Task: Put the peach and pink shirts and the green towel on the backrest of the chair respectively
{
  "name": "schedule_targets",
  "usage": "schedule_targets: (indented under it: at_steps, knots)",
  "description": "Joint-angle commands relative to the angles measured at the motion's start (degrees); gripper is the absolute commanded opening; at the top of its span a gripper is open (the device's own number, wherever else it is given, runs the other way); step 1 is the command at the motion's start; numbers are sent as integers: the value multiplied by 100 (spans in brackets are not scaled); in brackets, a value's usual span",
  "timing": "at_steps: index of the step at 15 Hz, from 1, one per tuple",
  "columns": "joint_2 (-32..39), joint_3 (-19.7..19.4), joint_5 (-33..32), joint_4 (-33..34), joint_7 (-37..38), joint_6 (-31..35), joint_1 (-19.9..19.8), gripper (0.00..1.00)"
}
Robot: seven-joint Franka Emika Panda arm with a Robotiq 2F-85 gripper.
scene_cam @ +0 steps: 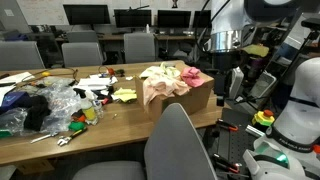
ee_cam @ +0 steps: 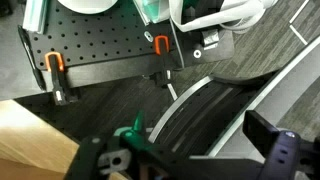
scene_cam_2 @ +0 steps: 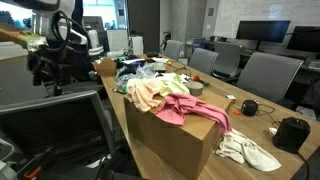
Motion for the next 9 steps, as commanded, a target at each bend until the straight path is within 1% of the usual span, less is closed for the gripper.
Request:
schedule_targets:
  at_steps: [1,9]
  knots:
    - [-2,78,41,14,-43,-32,-87,100]
    - [51,87,1,75,-14,-26,-118,100]
